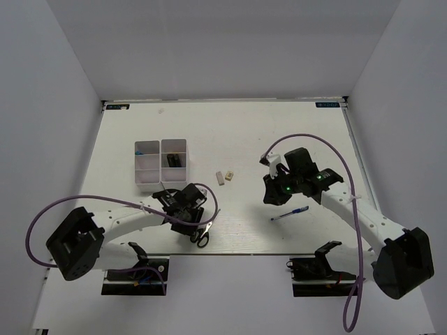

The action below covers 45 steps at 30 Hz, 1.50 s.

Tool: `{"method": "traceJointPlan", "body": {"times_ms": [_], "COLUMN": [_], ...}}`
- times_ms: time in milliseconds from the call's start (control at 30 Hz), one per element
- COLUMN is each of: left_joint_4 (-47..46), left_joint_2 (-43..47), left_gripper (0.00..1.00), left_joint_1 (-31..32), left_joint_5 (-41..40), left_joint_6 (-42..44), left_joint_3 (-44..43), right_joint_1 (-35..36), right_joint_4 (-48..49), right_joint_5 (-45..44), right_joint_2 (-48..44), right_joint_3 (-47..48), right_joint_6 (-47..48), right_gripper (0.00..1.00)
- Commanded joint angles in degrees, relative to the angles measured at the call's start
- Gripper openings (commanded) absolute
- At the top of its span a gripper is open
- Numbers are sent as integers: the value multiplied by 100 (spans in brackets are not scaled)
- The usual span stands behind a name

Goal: Sort the stationery into containers
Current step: Grab a piece of stationery with the left arm, then place the stationery into the container

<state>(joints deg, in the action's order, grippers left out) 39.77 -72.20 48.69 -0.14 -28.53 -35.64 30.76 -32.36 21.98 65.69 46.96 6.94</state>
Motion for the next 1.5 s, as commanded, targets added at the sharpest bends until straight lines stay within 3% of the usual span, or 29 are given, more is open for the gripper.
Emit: {"method": "traceJointPlan", "body": {"times_ms": [0,233,333,467,567,633,867,1100,1267,1433,1467], "left_joint_4": [-206,179,312,93,-311,-460,-285,-619,-1101,-1927,-2077], "left_joint_2": [-118,-654,-882,-989,-866,-620,856,1902,2472,2940,3045], "left_gripper": [51,42,31,16,6,1,0,0,0,0,0], "left_joint_1": [123,615,879,958,801,590,11,-1027,-2044,-2662,-2854], "left_joint_5": [-319,-1135,-1497,-1349,-691,-304,5,533,638,752,761], "left_joint_6": [-91,-257,-459,-556,-548,-513,-460,-1215,-2541,-4035,-4664], "left_joint_3": [-259,-479,-488,-147,136,189,-610,-1007,-621,-138,-76], "right_joint_1": [-132,-457,-624,-782,-888,-958,-1178,-1310,-1432,-1503,-1503], "right_joint_4": [344,476,494,503,511,520,538,573,617,625,626], "right_joint_5": [315,492,588,711,808,861,975,1072,1133,1151,1168], "right_joint_2": [-162,-302,-355,-443,-487,-487,-549,-575,-592,-636,-636], "right_joint_3": [-108,-266,-293,-310,-354,-363,-407,-460,-468,-486,-486], "right_joint_6": [-114,-210,-237,-290,-325,-342,-369,-378,-421,-430,-448], "right_gripper": [18,18,18,18,18,18,27,30,31,31,31]}}
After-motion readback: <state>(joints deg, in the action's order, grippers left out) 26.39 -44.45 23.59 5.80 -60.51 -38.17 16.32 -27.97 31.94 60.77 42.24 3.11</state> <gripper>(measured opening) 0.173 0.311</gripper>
